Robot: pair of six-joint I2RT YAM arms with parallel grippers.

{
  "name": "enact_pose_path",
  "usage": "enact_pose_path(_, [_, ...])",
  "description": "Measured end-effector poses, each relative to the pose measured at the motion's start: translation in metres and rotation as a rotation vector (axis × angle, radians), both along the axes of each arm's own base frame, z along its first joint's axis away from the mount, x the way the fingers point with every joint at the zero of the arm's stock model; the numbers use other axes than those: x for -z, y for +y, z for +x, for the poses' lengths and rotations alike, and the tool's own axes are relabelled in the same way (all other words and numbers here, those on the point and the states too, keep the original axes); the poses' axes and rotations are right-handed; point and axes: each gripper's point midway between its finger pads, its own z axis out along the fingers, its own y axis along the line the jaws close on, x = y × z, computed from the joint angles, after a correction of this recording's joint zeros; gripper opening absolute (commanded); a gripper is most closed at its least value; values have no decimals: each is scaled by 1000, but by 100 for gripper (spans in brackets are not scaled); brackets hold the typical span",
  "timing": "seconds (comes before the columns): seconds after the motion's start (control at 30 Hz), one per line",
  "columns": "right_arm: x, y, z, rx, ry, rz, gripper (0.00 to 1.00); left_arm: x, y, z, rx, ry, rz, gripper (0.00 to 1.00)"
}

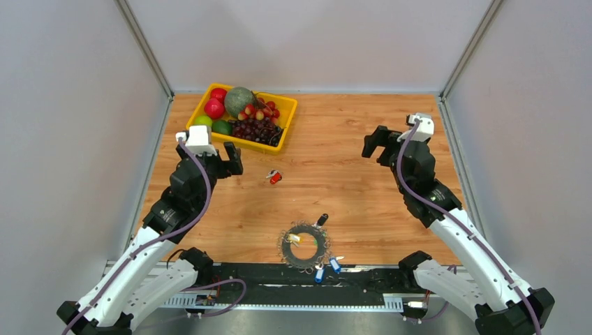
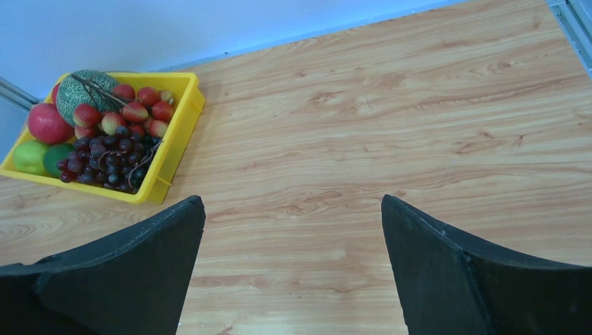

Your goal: Remove the keys from the keyring

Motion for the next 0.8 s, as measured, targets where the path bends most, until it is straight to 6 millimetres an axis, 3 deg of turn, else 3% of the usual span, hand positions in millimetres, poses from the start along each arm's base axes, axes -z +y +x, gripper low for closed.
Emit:
enact_pose_path(0.53, [29, 25, -10, -165, 66, -22, 98, 6, -15, -9, 154, 2, 99, 100])
enact_pose_path(0.7, [33, 48, -20, -311, 84, -8, 83, 12, -22, -11, 201, 14, 115, 100])
enact_pose_path(0.8, [50, 68, -34, -425, 130, 3, 76, 16, -25, -12, 220, 26, 117, 100])
